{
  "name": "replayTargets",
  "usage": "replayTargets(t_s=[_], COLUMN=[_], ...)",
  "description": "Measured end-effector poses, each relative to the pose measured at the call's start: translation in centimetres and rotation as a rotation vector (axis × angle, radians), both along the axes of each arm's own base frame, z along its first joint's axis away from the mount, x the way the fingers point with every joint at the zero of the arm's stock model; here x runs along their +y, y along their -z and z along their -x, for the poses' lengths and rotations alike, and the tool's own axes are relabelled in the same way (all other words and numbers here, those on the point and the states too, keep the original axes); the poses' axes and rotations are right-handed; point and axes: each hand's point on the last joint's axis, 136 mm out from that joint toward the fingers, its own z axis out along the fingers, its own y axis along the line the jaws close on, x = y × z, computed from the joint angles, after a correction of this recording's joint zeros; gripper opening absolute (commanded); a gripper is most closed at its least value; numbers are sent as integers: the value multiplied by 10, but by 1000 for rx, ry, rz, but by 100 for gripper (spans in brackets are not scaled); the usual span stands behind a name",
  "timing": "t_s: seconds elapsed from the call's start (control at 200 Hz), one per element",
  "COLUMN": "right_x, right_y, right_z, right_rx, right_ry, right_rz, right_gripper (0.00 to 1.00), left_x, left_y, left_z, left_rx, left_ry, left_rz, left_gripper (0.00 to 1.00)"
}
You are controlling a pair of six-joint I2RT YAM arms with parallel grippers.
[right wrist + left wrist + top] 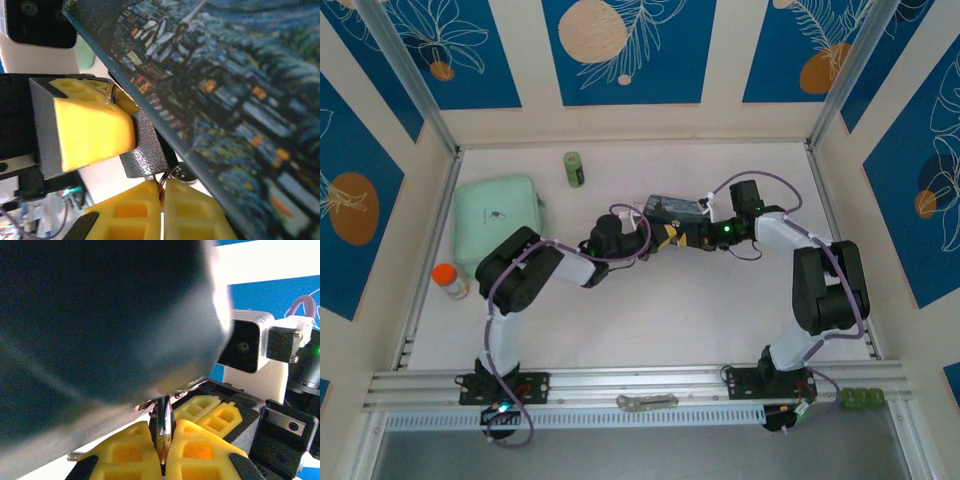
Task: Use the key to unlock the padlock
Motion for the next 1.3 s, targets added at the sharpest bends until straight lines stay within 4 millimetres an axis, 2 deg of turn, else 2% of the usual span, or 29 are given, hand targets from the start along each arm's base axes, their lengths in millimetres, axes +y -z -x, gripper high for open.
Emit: replayTargets(t_s=[0.34, 0.6, 0.75, 0.9, 1.08, 1.18, 1.3], right_x=[1, 2, 3, 3, -1, -6, -8], right_y=[-4, -11, -27, -31, -28, -34, -42], right_z=[0, 3, 10, 15, 15, 13, 12], right_rx=[19, -8, -98, -181, -288, -359, -415], right_ry=[-1, 30, 41, 54, 66, 79, 86], right_rz=[-40, 35, 124, 253, 427, 500, 540], right_gripper=[0, 31, 38, 38, 39, 41, 39], left_x=[0, -1, -4, -5, -7, -7, -8], left_y=[-5, -8, -21, -26, -19, -16, -16], left_z=[0, 2, 6, 10, 13, 13, 13], left_rx=[-26, -43, -71, -77, -55, -44, -42], left_ry=[14, 19, 29, 38, 44, 46, 46], left_rz=[12, 18, 26, 27, 7, -2, -3], left_gripper=[0, 0, 0, 0, 0, 0, 0])
